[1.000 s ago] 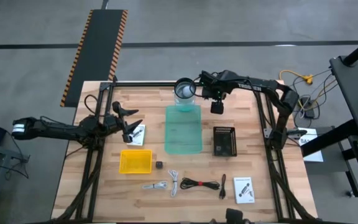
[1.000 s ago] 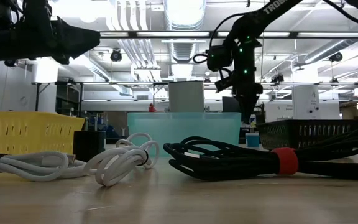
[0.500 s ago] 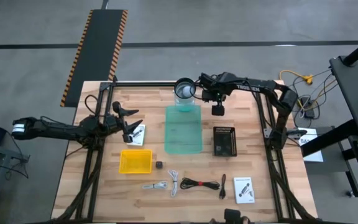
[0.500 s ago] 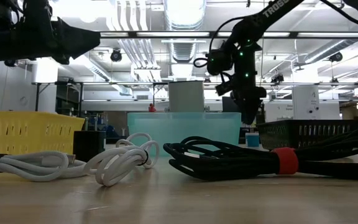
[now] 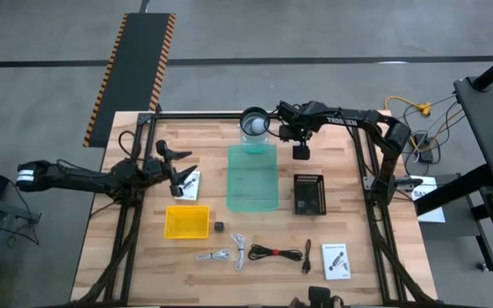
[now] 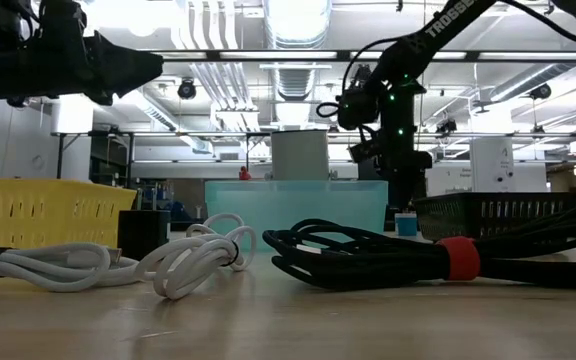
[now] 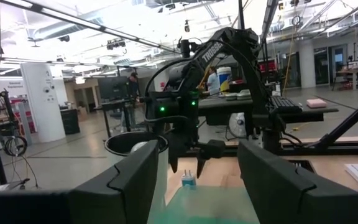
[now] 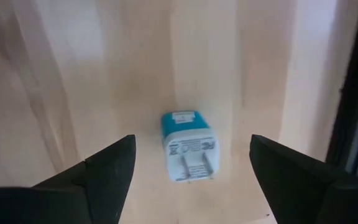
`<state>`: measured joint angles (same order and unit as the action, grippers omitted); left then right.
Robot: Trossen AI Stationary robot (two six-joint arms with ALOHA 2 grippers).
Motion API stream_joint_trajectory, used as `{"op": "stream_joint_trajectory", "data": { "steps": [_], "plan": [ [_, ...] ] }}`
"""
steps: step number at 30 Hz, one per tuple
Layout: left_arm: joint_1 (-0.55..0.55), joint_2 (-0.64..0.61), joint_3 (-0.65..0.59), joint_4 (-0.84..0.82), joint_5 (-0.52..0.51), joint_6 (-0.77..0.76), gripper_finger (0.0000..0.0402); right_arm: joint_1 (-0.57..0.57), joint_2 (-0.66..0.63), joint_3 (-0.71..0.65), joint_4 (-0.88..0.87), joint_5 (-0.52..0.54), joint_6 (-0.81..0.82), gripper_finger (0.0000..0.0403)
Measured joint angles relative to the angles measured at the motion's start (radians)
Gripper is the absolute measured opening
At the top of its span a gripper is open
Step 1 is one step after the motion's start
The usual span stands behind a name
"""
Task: Pick and place items into bin
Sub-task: Put the blue charger adapter into the black bin
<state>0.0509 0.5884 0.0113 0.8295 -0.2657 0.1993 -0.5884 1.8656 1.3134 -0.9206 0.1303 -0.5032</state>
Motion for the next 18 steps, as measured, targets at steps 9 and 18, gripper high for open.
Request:
{"op": "stream_joint_trajectory", "data": {
  "steps": [9,18],
  "plan": [
    [0.0,0.0,0.0,0.0,0.0,0.0,0.0206,-0.014,0.0,-0.03,0.048,0.0,-0.022,0.029],
    [0.0,0.0,0.0,0.0,0.0,0.0,0.0206,-0.04,0.0,-0.087,0.073,0.0,-0.028,0.0279]
  ]
}}
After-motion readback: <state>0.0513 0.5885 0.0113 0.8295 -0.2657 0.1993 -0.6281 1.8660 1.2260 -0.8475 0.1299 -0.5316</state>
